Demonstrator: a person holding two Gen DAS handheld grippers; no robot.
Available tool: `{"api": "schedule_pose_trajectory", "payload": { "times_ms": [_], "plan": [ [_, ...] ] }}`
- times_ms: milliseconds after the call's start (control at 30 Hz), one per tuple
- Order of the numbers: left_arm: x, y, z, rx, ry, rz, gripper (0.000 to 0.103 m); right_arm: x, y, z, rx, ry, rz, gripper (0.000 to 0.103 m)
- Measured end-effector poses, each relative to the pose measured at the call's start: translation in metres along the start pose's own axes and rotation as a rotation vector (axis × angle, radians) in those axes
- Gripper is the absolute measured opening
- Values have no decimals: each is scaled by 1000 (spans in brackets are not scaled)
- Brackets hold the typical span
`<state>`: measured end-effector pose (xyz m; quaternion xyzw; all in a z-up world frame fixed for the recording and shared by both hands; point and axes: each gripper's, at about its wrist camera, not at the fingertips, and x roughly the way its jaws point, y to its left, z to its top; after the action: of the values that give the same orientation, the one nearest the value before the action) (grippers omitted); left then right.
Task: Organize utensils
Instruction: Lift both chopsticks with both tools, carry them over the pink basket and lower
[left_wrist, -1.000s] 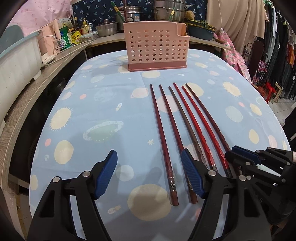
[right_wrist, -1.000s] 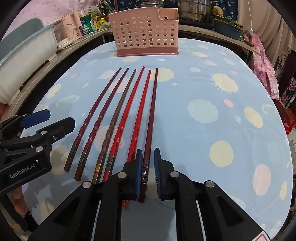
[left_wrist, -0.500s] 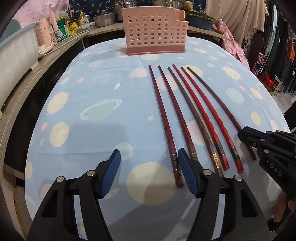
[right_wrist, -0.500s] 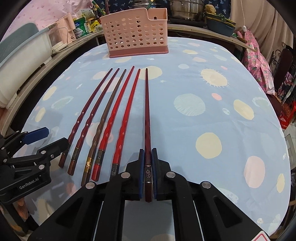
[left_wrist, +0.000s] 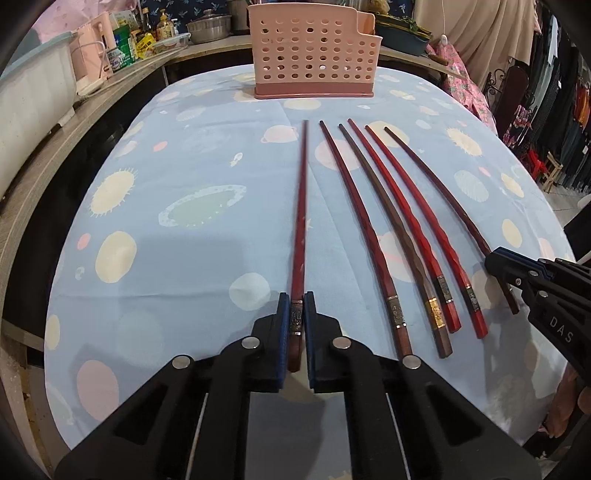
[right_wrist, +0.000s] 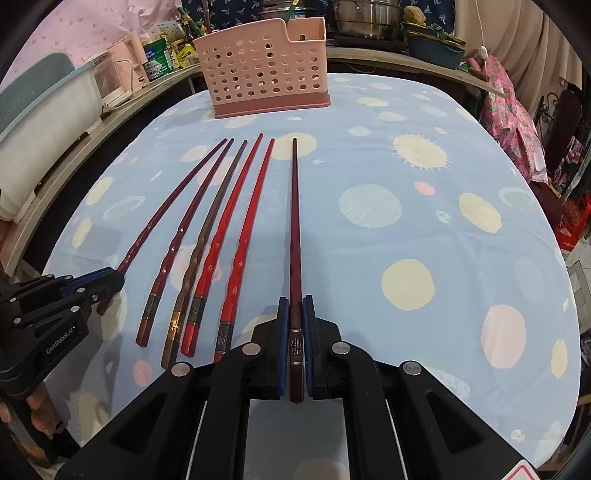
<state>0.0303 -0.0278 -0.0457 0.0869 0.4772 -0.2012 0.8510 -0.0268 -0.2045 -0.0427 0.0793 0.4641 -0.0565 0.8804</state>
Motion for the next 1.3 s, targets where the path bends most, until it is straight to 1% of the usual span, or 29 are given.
{"api": "schedule_pose_trajectory", "payload": {
  "times_ms": [100, 233, 433, 600, 733, 967, 1100, 1300],
  "plan": [
    [-9, 5, 5, -15, -15, -9, 7, -9, -1, 6, 3, -22, 9, 7],
    [-30, 12, 20, -49, -59, -29, 7, -28, -4, 21, 20, -69, 28, 7],
    [-69, 26, 57, -95, -166, -45, 7, -65, -12, 60, 44, -182, 40, 7],
    [-98, 38, 102, -118, -256, -46, 7, -92, -27, 104, 88, -281, 65, 7],
    [-114, 44, 140, -127, -322, -43, 7, -106, -34, 140, 98, -355, 74, 7],
    [-145, 43, 209, -112, -452, -38, 7, -120, -38, 198, 113, -442, 108, 7],
    [-159, 40, 247, -106, -520, -42, 7, -124, -43, 234, 149, -487, 150, 7],
    [-174, 42, 296, -133, -608, -52, 7, -128, -41, 292, 179, -563, 198, 7]
  ]
}}
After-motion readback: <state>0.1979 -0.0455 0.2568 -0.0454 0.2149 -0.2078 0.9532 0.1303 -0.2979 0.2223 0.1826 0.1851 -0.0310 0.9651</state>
